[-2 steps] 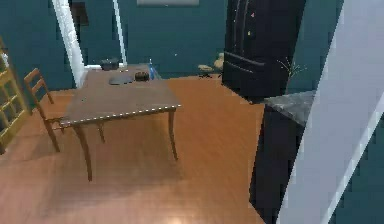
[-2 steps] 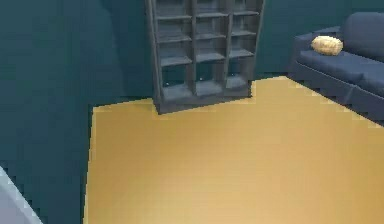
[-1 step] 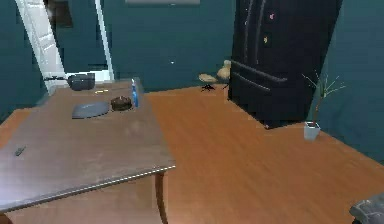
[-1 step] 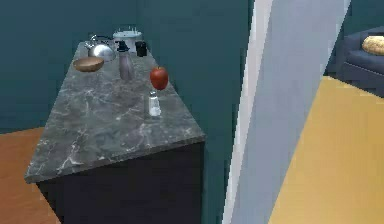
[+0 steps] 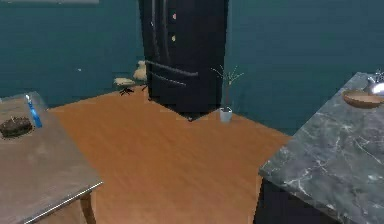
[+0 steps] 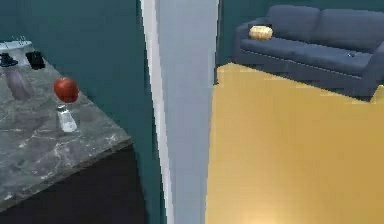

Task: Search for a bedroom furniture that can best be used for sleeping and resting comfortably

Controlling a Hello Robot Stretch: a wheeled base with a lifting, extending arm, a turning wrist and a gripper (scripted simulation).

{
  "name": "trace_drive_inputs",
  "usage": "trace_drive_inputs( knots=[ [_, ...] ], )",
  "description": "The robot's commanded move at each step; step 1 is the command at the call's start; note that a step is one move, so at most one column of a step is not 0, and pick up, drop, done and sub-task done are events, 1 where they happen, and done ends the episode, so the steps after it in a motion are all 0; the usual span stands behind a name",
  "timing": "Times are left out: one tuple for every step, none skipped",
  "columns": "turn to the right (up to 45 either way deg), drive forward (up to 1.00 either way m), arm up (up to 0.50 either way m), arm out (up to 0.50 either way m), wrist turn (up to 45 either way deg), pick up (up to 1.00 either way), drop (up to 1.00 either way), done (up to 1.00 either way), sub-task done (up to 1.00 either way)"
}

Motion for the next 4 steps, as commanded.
trace_drive_inputs(
  knots=[
    [0.0, 1.0, 0.0, 0.0, 0.0, 0.0, 0.0, 0.0, 0.0],
    [0.0, 0.05, 0.0, 0.0, 0.0, 0.0, 0.0, 0.0, 0.0],
    [-45.0, 0.0, 0.0, 0.0, 0.0, 0.0, 0.0, 0.0, 0.0],
    [0.0, 1.0, 0.0, 0.0, 0.0, 0.0, 0.0, 0.0, 0.0]
  ],
)
